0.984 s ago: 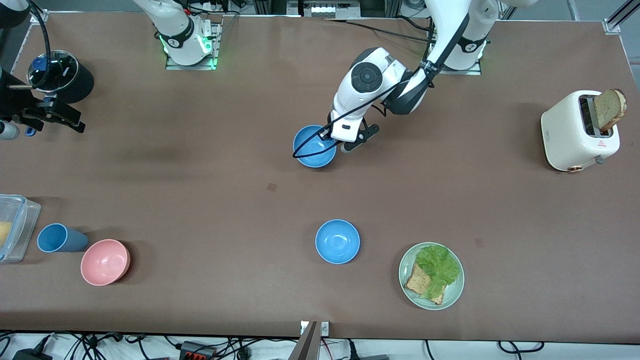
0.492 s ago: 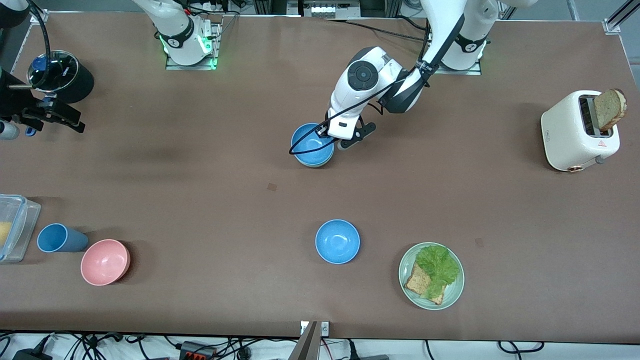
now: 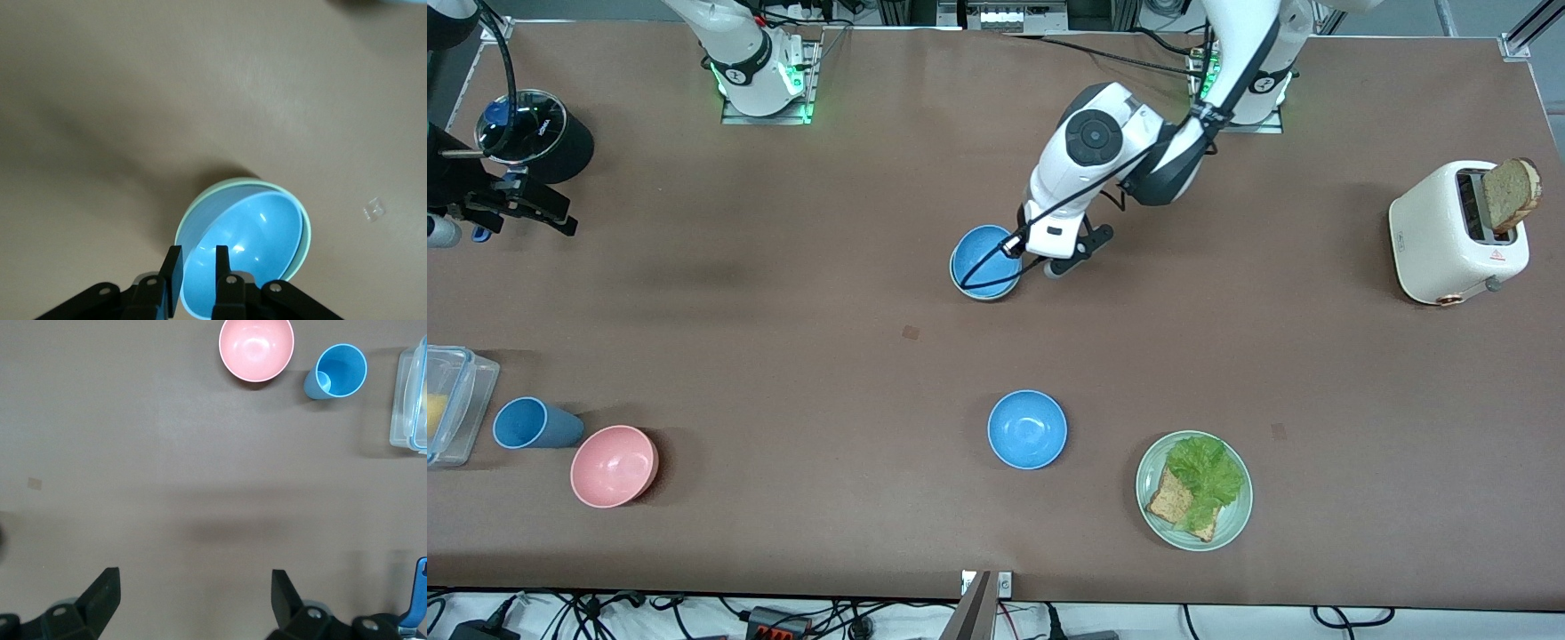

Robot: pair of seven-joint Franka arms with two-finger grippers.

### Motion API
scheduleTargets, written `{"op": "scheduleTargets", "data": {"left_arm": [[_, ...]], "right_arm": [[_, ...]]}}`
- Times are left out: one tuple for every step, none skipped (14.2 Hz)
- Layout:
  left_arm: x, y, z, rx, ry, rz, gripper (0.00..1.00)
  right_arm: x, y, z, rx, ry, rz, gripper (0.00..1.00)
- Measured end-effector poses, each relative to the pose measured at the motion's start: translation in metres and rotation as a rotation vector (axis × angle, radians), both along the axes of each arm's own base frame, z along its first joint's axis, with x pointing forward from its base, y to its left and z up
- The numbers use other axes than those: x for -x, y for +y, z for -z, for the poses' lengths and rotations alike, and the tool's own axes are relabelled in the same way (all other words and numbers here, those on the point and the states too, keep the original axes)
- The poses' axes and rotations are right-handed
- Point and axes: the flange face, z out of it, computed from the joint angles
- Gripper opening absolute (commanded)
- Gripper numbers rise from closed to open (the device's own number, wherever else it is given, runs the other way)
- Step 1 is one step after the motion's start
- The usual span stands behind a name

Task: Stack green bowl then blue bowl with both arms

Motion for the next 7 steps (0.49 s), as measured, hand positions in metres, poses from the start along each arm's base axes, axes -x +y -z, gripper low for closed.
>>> {"op": "scheduleTargets", "data": {"left_arm": [[-0.01, 0.008, -0.011, -0.003, 0.004, 0.002, 0.27], [-0.02, 0.017, -0.022, -0.004, 0.004, 0.007, 0.27], [-0.03, 0.026, -0.031, -0.003, -0.001, 0.018, 0.27], [-0.039, 0.035, -0.039, -0.003, -0.003, 0.037, 0.29], [-0.048, 0.045, -0.047, -0.004, -0.003, 0.06, 0.3], [-0.059, 0.056, -0.056, -0.004, -0.004, 0.089, 0.31], [-0.071, 0.069, -0.067, -0.002, -0.005, 0.121, 0.32]], "right_arm": [[0.0, 0.0, 0.0, 0.0, 0.0, 0.0, 1.0], [0.0, 0.0, 0.0, 0.0, 0.0, -0.001, 1.0], [0.0, 0.0, 0.0, 0.0, 0.0, -0.001, 1.0], [0.0, 0.0, 0.0, 0.0, 0.0, -0.001, 1.0], [0.0, 0.0, 0.0, 0.0, 0.0, -0.001, 1.0], [0.0, 0.0, 0.0, 0.0, 0.0, -0.001, 1.0], [0.0, 0.0, 0.0, 0.0, 0.0, -0.001, 1.0]]}}
